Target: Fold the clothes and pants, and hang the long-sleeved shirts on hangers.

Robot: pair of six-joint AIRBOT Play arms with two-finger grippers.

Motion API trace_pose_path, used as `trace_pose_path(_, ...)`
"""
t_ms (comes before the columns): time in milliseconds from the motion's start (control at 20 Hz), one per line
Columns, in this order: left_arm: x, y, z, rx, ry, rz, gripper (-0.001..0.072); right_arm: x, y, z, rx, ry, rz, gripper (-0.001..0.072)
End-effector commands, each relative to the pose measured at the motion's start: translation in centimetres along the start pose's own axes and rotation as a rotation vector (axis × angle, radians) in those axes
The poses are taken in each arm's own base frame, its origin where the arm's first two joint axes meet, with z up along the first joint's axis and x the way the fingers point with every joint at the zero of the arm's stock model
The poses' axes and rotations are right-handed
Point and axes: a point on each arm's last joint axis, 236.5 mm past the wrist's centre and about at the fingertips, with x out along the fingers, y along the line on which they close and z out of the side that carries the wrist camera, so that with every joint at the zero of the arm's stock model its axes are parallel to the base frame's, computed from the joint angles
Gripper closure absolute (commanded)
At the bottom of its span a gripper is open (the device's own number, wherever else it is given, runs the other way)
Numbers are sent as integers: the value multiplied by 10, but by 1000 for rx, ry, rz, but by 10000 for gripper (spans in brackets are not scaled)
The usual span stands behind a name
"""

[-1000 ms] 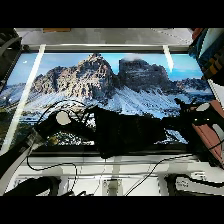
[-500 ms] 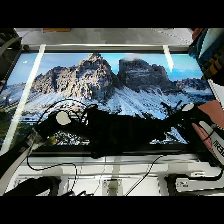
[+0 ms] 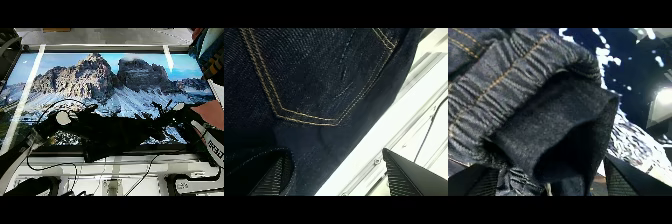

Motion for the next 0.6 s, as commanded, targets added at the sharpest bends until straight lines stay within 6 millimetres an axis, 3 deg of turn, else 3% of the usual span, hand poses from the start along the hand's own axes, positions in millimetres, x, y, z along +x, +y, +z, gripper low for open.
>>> trace_pose_path(0, 0, 0, 0, 1, -1, 0, 13, 4, 3, 0, -50, 2, -3, 29)
trace_pose_path(100, 0, 0, 0, 1, -1, 0, 13, 12, 16, -1, -71, 15, 30, 29)
trace_pose_path(350, 0, 0, 0, 1, -2, 0, 13, 51, 75, -6, -262, 34, 122, 59)
trace_pose_path(400, 0, 0, 0, 1, -2, 1, 13, 58, 77, -3, -284, 21, 99, 197)
trace_pose_path(500, 0, 1, 2, 1, -10, 3, 14, 66, 84, 10, -287, -39, 87, 661)
trace_pose_path(550, 0, 2, 5, 2, -21, 7, 14, 65, 92, 18, -266, -79, 111, 676)
